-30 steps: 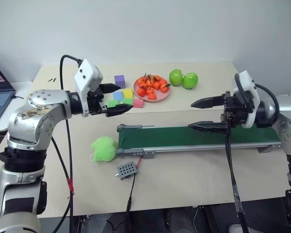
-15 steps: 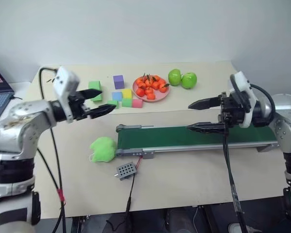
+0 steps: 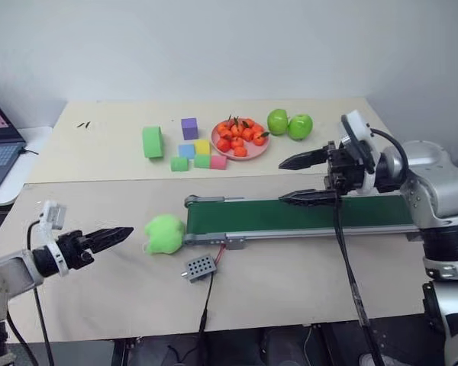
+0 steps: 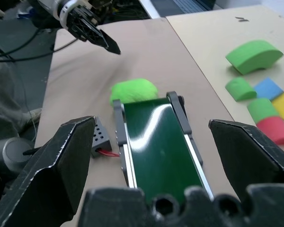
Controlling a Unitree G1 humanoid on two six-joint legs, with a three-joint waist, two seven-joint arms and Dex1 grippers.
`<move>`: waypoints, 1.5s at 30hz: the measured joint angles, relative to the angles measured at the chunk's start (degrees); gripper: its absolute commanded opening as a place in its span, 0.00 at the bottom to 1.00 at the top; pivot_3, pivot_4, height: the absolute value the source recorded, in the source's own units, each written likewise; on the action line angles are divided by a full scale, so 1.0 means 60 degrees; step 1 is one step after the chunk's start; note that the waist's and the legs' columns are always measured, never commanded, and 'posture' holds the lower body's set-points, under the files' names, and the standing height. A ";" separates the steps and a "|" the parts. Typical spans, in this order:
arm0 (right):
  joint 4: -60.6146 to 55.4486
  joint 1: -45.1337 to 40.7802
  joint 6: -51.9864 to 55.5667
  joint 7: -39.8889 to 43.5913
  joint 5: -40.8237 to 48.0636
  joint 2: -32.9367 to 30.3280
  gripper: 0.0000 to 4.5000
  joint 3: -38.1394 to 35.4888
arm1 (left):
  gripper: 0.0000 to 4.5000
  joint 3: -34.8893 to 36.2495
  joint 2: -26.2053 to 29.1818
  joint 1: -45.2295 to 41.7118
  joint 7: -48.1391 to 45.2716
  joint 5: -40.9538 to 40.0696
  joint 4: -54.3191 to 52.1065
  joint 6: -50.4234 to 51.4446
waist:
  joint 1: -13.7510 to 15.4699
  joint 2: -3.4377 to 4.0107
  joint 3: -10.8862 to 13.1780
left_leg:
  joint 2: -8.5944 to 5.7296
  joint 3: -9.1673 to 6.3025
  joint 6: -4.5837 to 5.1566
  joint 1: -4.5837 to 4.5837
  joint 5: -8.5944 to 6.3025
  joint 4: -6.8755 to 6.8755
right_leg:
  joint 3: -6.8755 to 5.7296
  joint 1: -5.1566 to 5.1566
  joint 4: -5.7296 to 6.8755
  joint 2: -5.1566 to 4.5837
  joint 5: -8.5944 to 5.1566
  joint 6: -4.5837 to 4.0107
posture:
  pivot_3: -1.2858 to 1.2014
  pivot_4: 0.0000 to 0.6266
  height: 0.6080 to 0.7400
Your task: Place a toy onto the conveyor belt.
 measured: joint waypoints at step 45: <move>-0.0565 0.0445 0.0291 -0.0163 -0.0041 -0.0842 1.00 -0.0341 | 0.99 -0.0436 -0.2793 -0.1826 0.3027 -0.0551 0.3110 0.1020 | 0.0093 0.0071 -0.0050 | -0.0019 0.0004 -0.0020 0.0034 0.0011 -0.0034 | 0.0015 0.0015 -0.0005 -0.0015 0.0004 -0.0010 | 0.52 0.24 1.00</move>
